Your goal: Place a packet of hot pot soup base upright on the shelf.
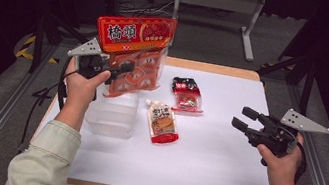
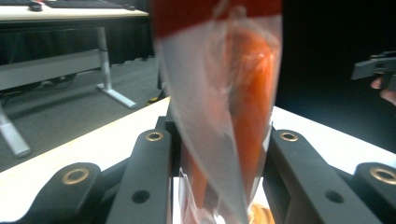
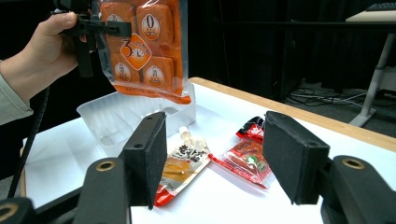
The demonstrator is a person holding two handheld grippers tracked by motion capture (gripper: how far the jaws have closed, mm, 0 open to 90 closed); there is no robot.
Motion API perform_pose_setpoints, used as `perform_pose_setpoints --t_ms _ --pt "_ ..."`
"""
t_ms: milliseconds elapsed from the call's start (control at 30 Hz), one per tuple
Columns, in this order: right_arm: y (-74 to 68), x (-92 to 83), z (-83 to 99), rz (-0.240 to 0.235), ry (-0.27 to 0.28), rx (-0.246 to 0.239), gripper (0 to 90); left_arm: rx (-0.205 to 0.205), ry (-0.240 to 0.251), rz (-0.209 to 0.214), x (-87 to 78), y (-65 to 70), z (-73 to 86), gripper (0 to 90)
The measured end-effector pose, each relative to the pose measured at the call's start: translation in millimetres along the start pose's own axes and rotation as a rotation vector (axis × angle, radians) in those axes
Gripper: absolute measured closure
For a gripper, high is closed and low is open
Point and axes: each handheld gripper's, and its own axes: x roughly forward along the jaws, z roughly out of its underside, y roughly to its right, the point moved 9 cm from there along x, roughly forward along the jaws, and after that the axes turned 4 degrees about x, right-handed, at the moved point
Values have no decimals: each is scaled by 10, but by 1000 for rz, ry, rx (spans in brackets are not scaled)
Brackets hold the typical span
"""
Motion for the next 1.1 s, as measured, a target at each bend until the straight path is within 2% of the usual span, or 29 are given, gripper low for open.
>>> perform_pose_setpoints --t_ms 167,300,367,467,600,933,1100 --pt "4 1 12 -1 -4 2 413 -13 24 -33 -49 -138 35 709" --pt "-1 6 19 -11 -7 18 416 -26 40 -83 -63 -239 88 709" --pt "4 13 26 -7 -10 15 416 -29 38 -100 -63 -263 129 709" --pt "7 20 42 -9 -13 20 416 -39 46 -101 -65 -294 194 709" --pt "-3 45 63 -18 -21 25 416 -48 49 -131 -70 -335 248 709" --pt "-17 80 98 -28 -35 33 416 -92 56 -128 -63 -402 381 709" --pt "-25 89 105 -31 -36 31 415 -86 57 -140 -80 -416 377 709"
